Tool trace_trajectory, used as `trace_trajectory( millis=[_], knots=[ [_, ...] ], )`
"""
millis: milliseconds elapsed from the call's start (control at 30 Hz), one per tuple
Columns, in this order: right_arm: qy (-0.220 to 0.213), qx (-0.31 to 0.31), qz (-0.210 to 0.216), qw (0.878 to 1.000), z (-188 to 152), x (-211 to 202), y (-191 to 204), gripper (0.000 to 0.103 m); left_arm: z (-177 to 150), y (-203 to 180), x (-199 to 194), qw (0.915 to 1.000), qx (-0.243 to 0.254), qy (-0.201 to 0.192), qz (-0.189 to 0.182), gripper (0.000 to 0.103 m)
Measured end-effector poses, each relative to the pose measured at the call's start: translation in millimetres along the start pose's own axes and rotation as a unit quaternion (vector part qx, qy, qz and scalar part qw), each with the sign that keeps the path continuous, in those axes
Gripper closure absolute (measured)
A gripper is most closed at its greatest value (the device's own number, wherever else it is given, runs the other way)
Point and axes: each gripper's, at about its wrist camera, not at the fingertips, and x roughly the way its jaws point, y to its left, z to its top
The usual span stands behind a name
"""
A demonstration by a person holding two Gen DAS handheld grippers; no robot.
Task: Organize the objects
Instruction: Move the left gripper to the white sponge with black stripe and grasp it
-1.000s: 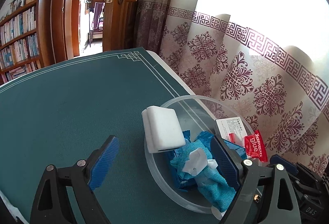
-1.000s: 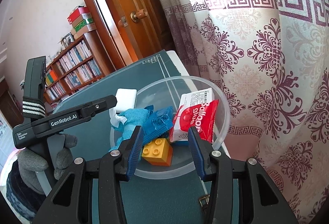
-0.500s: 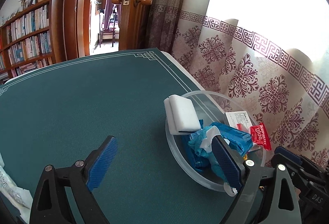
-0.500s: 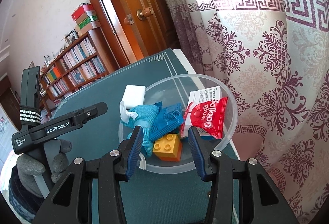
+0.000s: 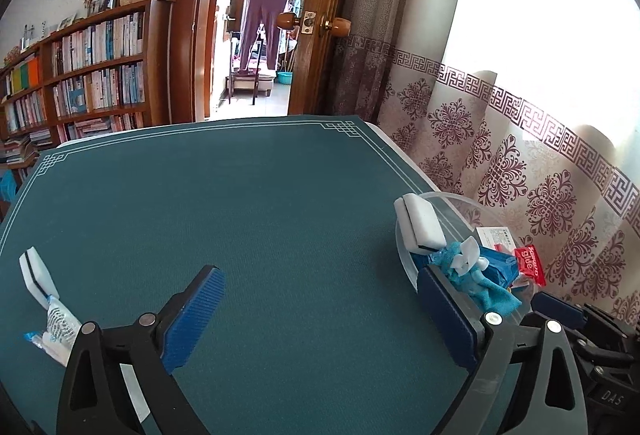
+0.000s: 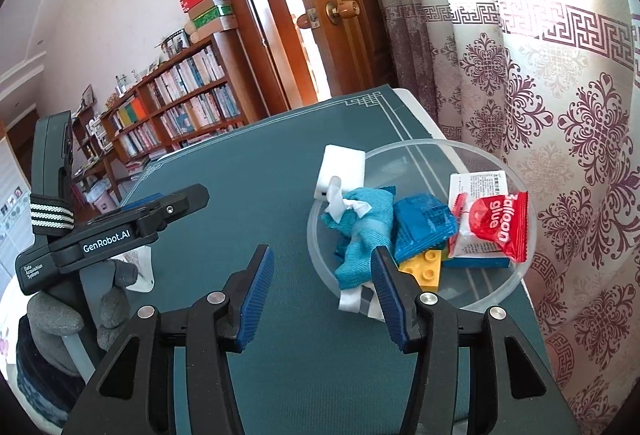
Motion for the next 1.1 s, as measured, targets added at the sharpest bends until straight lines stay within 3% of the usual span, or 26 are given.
trace_trajectory(
  millis=[533,867,1100],
  knots=[
    [0.061,-0.068,0.053,0.994,-17.3,45.3,86.5,0.049,-14.1,107.5,-30.6,0.9938,-0.069,-0.019,0.085,0.003],
    [0.088,-0.098,0.073,0.989,-28.0,65.1,126.0,0.049,-17.2,184.0,-33.6,0.9773,-0.132,-0.014,0.165,0.003],
    [0.1,-0.115,0.08,0.985,-32.6,74.0,143.7,0.049,-19.2,221.1,-23.9,0.9663,-0.176,-0.004,0.188,0.003]
  ],
)
